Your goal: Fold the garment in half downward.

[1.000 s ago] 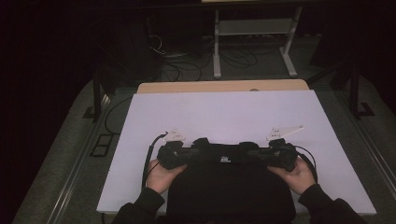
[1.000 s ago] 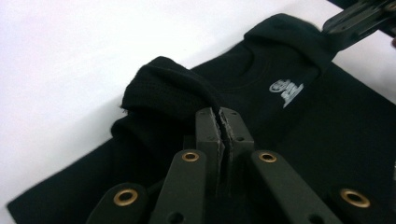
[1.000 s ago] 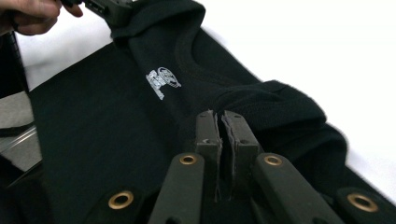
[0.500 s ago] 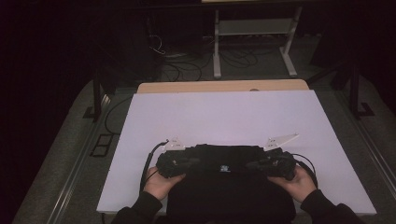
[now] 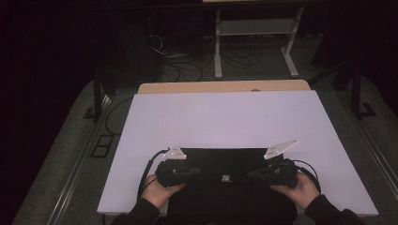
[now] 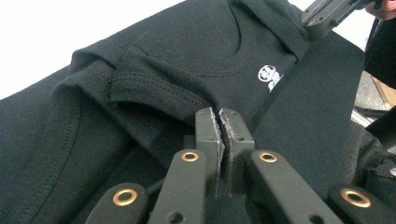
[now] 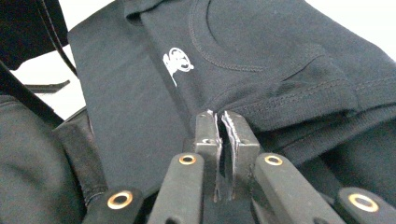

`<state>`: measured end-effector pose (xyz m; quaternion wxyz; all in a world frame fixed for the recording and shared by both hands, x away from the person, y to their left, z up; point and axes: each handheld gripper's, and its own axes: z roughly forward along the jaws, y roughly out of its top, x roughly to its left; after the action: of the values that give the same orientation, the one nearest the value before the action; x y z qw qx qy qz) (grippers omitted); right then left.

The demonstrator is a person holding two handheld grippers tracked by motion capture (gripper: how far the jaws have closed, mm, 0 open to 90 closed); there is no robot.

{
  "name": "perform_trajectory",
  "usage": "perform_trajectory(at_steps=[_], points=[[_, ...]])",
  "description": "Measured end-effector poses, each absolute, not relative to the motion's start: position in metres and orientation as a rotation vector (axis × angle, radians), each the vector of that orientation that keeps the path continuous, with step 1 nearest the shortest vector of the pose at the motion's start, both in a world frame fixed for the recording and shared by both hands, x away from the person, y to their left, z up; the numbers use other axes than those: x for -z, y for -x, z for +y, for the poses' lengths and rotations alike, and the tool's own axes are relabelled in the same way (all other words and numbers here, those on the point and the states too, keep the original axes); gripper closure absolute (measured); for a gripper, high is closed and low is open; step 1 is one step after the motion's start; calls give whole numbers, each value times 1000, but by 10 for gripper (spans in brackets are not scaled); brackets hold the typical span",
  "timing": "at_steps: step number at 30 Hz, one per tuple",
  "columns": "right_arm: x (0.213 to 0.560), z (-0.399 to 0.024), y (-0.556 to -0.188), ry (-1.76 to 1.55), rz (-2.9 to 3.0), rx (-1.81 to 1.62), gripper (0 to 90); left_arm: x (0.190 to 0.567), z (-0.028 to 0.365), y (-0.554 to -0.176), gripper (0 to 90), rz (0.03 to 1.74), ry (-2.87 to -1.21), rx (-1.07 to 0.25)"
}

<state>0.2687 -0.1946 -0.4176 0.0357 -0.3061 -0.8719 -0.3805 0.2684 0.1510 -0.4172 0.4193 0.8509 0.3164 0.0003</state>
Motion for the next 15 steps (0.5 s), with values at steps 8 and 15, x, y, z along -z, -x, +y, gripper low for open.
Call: perform_trajectory(at_steps=[8, 15], points=[[420, -194, -263, 927, -2667, 1143, 836, 415, 149, -260, 860, 773, -2144, 2], [421, -191, -257, 900, -2677, 1123, 835, 415, 148, -254, 859, 762, -2157, 13]])
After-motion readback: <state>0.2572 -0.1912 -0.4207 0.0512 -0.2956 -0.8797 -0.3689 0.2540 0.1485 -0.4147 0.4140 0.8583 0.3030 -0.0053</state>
